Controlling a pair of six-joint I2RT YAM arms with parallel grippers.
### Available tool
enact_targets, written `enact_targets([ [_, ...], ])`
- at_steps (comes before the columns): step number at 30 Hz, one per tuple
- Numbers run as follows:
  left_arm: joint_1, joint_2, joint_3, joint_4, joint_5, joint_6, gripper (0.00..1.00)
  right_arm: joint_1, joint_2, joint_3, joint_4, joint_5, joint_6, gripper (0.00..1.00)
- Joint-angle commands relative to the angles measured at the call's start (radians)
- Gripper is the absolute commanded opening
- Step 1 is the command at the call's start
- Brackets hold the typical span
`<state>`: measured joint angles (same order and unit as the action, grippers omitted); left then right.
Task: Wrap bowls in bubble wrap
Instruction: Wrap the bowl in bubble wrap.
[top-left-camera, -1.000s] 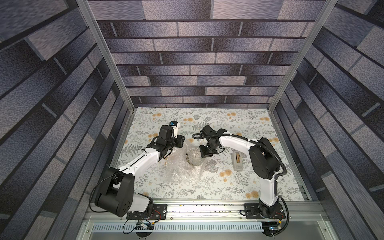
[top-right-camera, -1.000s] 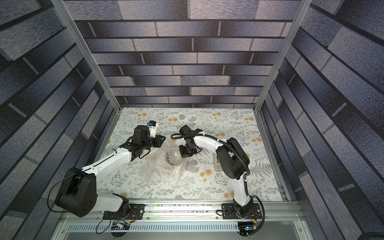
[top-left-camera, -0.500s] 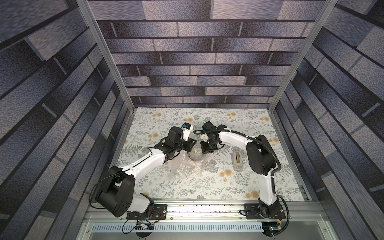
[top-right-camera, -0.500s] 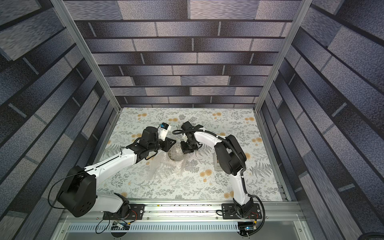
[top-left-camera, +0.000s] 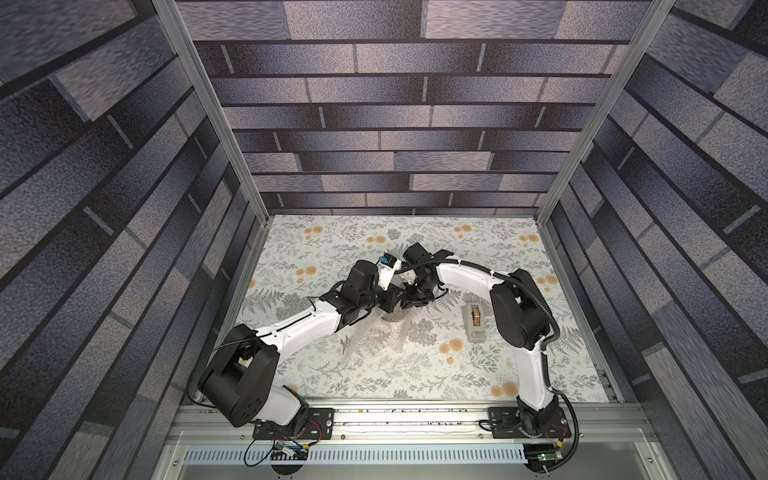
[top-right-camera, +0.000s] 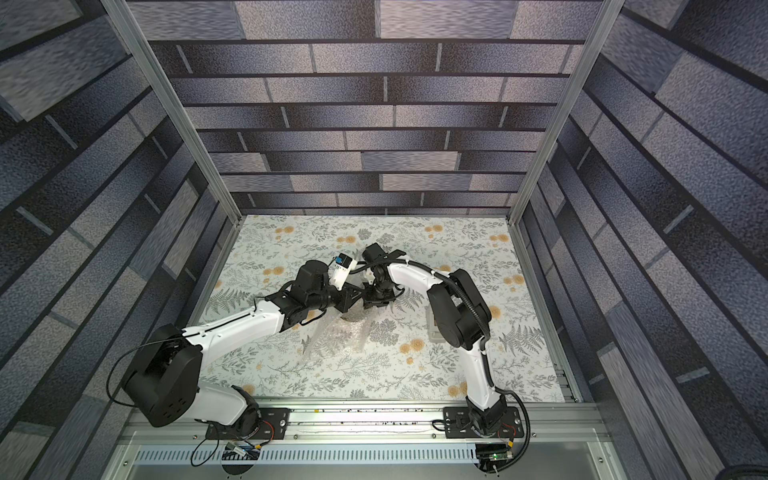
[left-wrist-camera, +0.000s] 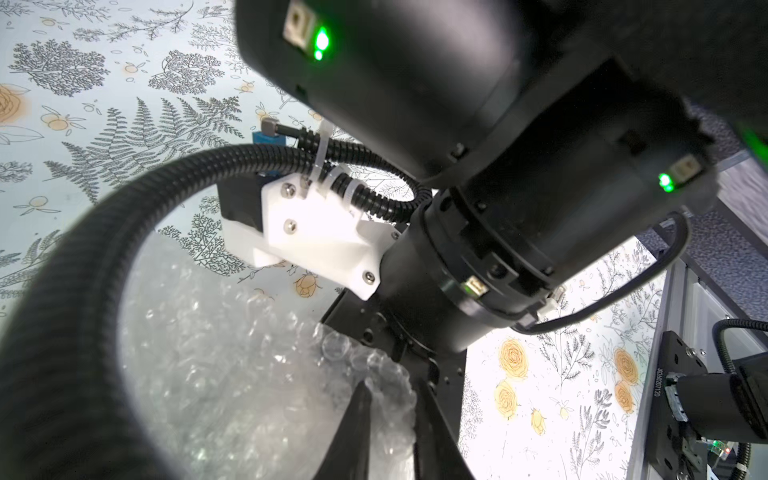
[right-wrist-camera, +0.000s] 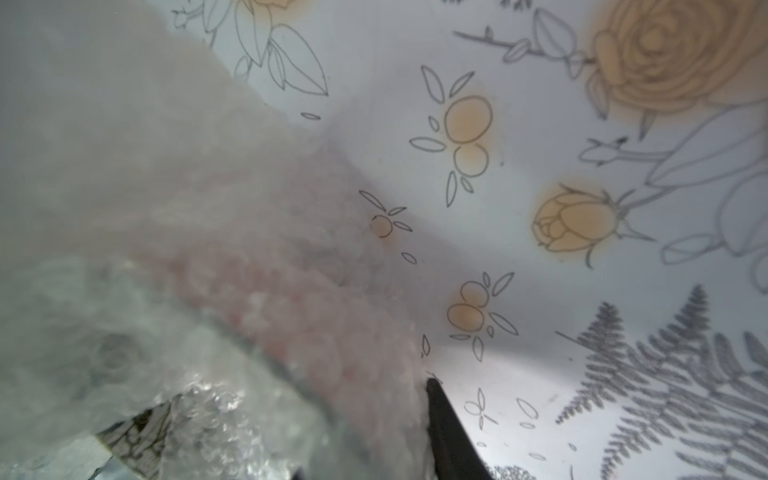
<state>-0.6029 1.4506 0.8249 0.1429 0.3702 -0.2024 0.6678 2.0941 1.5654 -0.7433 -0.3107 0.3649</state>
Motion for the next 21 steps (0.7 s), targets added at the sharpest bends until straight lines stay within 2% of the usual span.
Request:
enact_targets([
  [1,-0.009,0.028,-0.038,-0.007,0.005,-0.011,0.21,-0.017,-0.044,-0.031,0.054,-0.069,0.031,0.38],
  [4,-0.009,0.037,-0.051,-0.001,0.012,-0.015,0.21,-0.035,-0.095,-0.069,0.108,-0.105,0.060,0.43],
  [9,-0.009,0.039,-0.069,-0.006,0.020,-0.020,0.20,-0.061,-0.156,-0.115,0.168,-0.148,0.096,0.45],
  [21,-0.005,0.048,-0.119,0.006,0.015,-0.023,0.20,-0.086,-0.261,-0.151,0.144,-0.162,0.086,0.47],
])
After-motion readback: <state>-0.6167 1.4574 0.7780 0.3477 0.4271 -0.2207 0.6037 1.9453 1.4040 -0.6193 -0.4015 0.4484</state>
